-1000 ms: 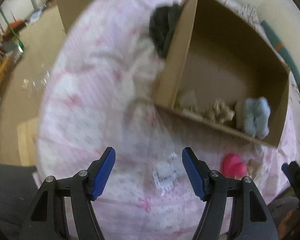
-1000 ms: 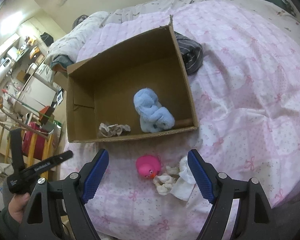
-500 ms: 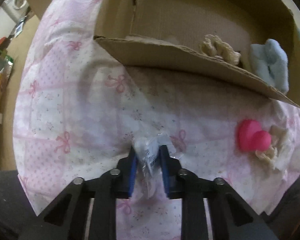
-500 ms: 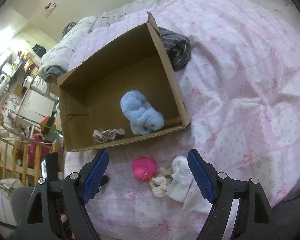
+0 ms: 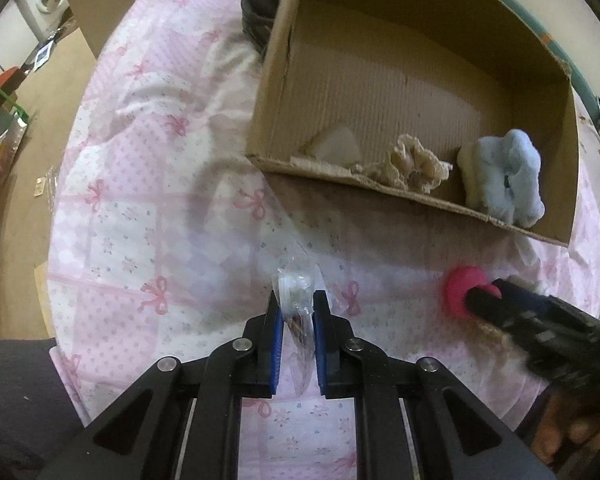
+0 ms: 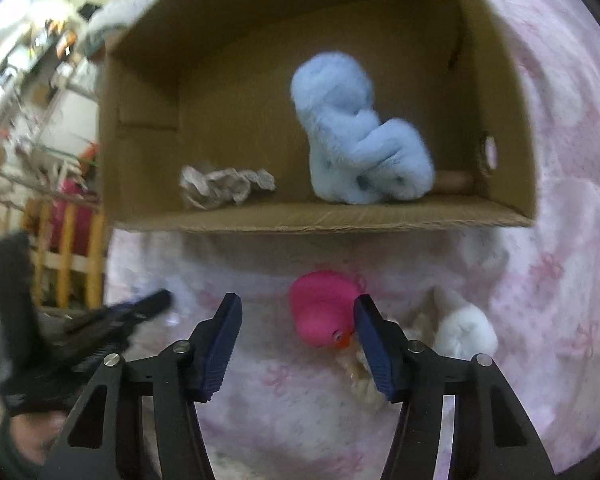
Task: Organize soft objects
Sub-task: 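Grasp the pink rubber duck with the right gripper while the left gripper holds the bag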
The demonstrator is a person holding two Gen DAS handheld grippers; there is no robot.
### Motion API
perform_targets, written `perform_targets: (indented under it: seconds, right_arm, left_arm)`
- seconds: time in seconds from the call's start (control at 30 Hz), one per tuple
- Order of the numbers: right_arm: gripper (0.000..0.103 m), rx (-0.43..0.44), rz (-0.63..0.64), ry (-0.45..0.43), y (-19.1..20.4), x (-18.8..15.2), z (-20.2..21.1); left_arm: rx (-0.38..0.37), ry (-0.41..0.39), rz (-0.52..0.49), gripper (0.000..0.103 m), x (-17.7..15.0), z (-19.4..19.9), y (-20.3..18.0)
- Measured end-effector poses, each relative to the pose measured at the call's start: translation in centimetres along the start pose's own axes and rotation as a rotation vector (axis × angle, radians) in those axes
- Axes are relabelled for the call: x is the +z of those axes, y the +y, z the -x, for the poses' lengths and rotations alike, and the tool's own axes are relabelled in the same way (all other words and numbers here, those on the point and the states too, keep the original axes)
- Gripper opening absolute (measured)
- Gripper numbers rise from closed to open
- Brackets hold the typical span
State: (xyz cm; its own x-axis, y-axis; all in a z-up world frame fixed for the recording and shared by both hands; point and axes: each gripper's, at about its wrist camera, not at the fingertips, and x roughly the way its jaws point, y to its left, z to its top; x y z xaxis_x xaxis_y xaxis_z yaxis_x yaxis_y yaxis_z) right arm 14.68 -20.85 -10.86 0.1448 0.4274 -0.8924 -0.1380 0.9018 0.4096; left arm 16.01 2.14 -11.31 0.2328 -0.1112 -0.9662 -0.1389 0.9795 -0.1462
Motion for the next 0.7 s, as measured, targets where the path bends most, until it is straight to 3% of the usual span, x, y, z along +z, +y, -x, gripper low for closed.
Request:
perform_targets:
  seconds: [0.07,0.13,0.17,0.23,0.4,0.7]
  right_arm:
    - [0.061,-0.073,0.062,0.018,1.0,-0.1,-1.2]
    - [0.048,-0.169,0.149,0.023,2.2,-0.5,-2.1]
    - [0.036,-0.208,0.186,0.022,2.7,-0.6,-2.3]
    - [0.032,-0.233,0.228,0.007,3.3,-0.8,-2.4]
    - [0.030,-0.144,0.232,-0.030,4.0,-1.4,-0.9]
    - [0.029,-0.035,0.189,-0.072,2.4,-2.1,1.8]
  left_arm:
    - [0.006,-0.009,-0.004,0.012,-0.1,0.4,-0.6]
    - [0.010,-0.013,-0.006,0.012,0.0,0.4,-0.5]
    - [0.009,-0.011,-0.007,0.012,0.0,0.4,-0.2]
    - [0.016,-0.012,-0.011,0.012,0.1,0.5,0.0]
    - [0.045,-0.030,-0.019,0.012,-1.1,0.4,-1.4]
    - [0.078,-0.070,-0.014,0.012,-2.1,1.6,-0.4]
